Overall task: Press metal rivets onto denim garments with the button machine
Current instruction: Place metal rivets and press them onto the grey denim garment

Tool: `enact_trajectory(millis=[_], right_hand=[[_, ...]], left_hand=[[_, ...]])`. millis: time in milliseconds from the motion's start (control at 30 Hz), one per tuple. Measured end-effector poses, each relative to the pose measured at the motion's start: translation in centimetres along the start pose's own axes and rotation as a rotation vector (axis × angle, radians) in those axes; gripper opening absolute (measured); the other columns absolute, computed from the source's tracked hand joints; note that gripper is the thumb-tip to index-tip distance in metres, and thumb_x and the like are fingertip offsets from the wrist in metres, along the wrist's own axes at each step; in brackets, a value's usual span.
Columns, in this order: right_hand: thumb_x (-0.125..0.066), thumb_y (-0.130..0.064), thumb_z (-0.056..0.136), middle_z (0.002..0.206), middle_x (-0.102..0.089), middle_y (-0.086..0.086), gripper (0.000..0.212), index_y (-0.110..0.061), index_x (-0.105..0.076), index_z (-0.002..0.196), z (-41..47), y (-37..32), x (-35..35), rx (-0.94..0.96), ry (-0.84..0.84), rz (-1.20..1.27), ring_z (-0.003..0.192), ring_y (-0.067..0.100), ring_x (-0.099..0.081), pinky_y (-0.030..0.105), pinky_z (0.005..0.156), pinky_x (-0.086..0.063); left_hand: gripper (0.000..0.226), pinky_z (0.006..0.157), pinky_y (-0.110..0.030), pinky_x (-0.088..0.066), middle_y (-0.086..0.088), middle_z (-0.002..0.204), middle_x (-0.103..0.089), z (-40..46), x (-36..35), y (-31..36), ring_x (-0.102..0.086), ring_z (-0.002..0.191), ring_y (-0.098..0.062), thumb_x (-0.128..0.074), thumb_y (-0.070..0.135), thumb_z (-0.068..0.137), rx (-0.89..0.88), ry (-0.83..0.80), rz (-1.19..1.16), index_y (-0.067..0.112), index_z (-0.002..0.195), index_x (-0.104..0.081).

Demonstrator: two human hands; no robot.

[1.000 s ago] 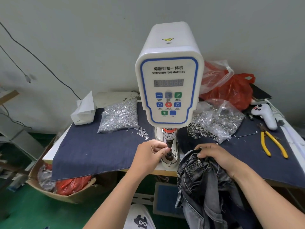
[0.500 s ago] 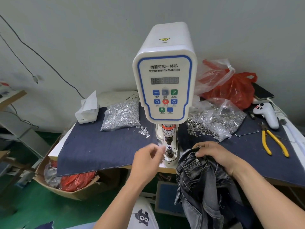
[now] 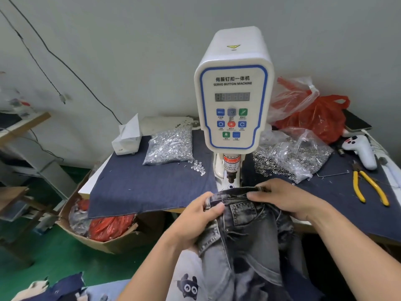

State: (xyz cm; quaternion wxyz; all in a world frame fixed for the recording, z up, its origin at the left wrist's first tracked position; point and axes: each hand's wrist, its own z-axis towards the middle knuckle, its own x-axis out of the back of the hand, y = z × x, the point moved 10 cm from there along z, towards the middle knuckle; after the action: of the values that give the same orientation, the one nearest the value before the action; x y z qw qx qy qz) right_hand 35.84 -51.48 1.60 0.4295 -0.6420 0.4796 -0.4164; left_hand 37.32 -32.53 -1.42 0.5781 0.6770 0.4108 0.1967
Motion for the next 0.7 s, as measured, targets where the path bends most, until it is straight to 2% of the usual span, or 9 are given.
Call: enact_trajectory(millis=[67, 133, 200, 267, 367, 467, 600, 700], right_hand=[[-0.078, -0.042, 0.088, 0.075, -0.071, -0.004, 0.033, -0.018, -0.072, 0.067, 0.4, 0.0, 0.5, -0.004, 0.075, -0.062, 0.07, 0.01, -0.064, 0.023, 0.065, -0.045], [-0.078, -0.04, 0.088, 0.089, -0.08, 0.004, 0.027, -0.015, -0.08, 0.079, 0.7, 0.5, 0.9, -0.037, 0.132, 0.001, 0.083, 0.019, -0.076, 0.028, 0.076, -0.054], [-0.078, -0.04, 0.087, 0.097, -0.08, 0.012, 0.031, -0.009, -0.081, 0.091, 1.2, 1.0, 1.3, -0.073, 0.183, 0.059, 0.091, 0.028, -0.077, 0.037, 0.087, -0.056], [-0.077, -0.04, 0.087, 0.1, -0.079, 0.015, 0.03, -0.011, -0.081, 0.095, 1.6, 1.5, 1.4, -0.106, 0.198, 0.133, 0.094, 0.032, -0.077, 0.039, 0.09, -0.057], [-0.078, -0.039, 0.086, 0.101, -0.079, 0.016, 0.029, -0.013, -0.082, 0.097, 2.1, 2.3, 1.6, -0.157, 0.222, 0.213, 0.093, 0.034, -0.077, 0.038, 0.084, -0.06], [-0.079, -0.039, 0.084, 0.1, -0.079, 0.016, 0.03, -0.013, -0.082, 0.096, 2.4, 2.7, 1.9, -0.183, 0.245, 0.241, 0.09, 0.034, -0.078, 0.033, 0.069, -0.061], [-0.079, -0.039, 0.085, 0.099, -0.079, 0.016, 0.029, -0.012, -0.082, 0.095, 2.4, 3.0, 2.0, -0.186, 0.243, 0.246, 0.088, 0.033, -0.078, 0.029, 0.062, -0.059], [-0.078, -0.037, 0.087, 0.1, -0.079, 0.015, 0.027, -0.013, -0.082, 0.096, 2.4, 3.1, 2.0, -0.171, 0.242, 0.249, 0.09, 0.033, -0.078, 0.03, 0.064, -0.06]], left_hand=[[0.022, 0.088, -0.044, -0.06, -0.017, 0.113, -0.077, 0.6, 1.3, 0.9, -0.075, 0.101, -0.031, -0.071, 0.031, 0.1, 0.011, 0.099, 0.083, 0.015, 0.113, -0.063], [0.015, 0.086, -0.034, -0.06, -0.006, 0.108, -0.08, 1.5, 1.9, 2.2, -0.077, 0.101, -0.023, -0.064, 0.03, 0.106, 0.003, 0.161, 0.252, 0.018, 0.116, -0.067], [0.024, 0.089, -0.034, -0.058, -0.002, 0.105, -0.081, 2.5, 2.1, 3.1, -0.076, 0.099, -0.018, -0.059, 0.034, 0.108, 0.016, 0.213, 0.351, 0.013, 0.113, -0.069], [0.038, 0.084, -0.037, -0.051, -0.005, 0.097, -0.077, 3.4, 2.4, 3.6, -0.07, 0.088, -0.016, -0.056, 0.042, 0.107, 0.016, 0.284, 0.451, 0.006, 0.102, -0.065], [0.04, 0.07, -0.037, -0.038, -0.001, 0.08, -0.056, 4.3, 2.8, 3.9, -0.049, 0.074, -0.014, -0.055, 0.046, 0.105, -0.023, 0.378, 0.572, 0.013, 0.083, -0.051], [0.039, 0.066, -0.037, -0.031, 0.001, 0.074, -0.044, 4.9, 2.9, 3.7, -0.039, 0.069, -0.014, -0.056, 0.046, 0.103, -0.05, 0.408, 0.575, 0.02, 0.079, -0.041], [0.038, 0.067, -0.037, -0.034, 0.001, 0.076, -0.047, 5.0, 3.2, 3.1, -0.041, 0.07, -0.013, -0.057, 0.048, 0.103, -0.071, 0.41, 0.568, 0.02, 0.08, -0.046], [0.038, 0.066, -0.035, -0.037, 0.004, 0.077, -0.054, 5.1, 3.3, 2.9, -0.045, 0.07, -0.01, -0.057, 0.048, 0.103, -0.077, 0.404, 0.569, 0.02, 0.079, -0.049]])
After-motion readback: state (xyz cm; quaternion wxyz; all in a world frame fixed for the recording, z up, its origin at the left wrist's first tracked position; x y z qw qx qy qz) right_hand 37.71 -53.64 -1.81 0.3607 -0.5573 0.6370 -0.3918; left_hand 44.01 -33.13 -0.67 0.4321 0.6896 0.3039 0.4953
